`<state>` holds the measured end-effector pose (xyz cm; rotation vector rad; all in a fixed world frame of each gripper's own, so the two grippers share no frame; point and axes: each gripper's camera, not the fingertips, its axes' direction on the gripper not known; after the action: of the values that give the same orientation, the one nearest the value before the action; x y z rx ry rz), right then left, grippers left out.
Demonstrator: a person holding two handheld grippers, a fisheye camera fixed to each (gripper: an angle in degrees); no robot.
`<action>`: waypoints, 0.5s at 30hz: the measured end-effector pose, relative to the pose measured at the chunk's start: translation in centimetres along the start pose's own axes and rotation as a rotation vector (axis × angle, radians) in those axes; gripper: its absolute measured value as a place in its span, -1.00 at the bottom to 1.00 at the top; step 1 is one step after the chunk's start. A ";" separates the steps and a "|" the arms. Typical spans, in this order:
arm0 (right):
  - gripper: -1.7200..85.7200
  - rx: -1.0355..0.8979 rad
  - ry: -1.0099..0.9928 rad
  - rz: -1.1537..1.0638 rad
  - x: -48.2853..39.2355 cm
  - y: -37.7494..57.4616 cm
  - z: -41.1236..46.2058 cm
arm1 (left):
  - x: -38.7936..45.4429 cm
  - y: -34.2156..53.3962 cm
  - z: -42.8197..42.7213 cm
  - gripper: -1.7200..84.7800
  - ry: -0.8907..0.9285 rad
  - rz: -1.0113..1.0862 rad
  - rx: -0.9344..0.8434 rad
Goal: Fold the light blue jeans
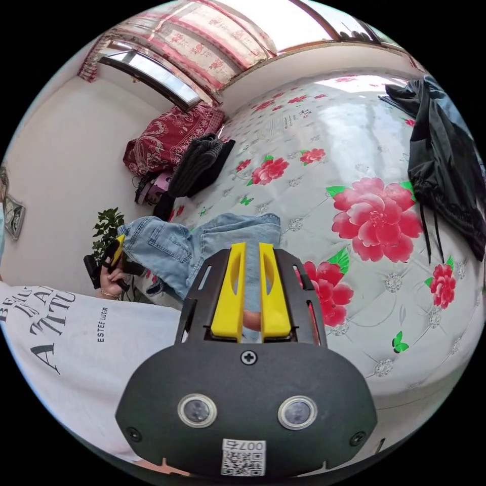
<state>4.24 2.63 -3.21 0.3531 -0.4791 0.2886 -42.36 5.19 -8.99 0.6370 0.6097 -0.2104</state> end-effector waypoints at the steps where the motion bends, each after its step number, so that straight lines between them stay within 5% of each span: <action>1: -0.79 -0.020 -0.001 0.009 0.4 0.1 0.5 | -2.3 1.6 -1.4 -0.85 -0.060 -0.115 -0.010; 5: -0.77 -0.058 -0.059 -0.031 -0.4 -0.6 2.2 | -4.1 6.0 -4.2 -0.84 -0.120 -0.239 -0.010; 8: -0.74 -0.157 -0.143 -0.261 -6.1 -2.9 5.3 | -1.6 6.3 -3.3 -0.84 -0.034 -0.202 0.025; 15: -0.69 -0.333 -0.201 -1.041 -27.4 -2.4 11.9 | 12.2 -1.0 4.6 -0.85 0.261 0.292 -0.131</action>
<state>-22.87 -9.33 -7.49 0.2655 -0.4732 -0.8361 -30.79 1.54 -13.76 0.6233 0.7657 0.1873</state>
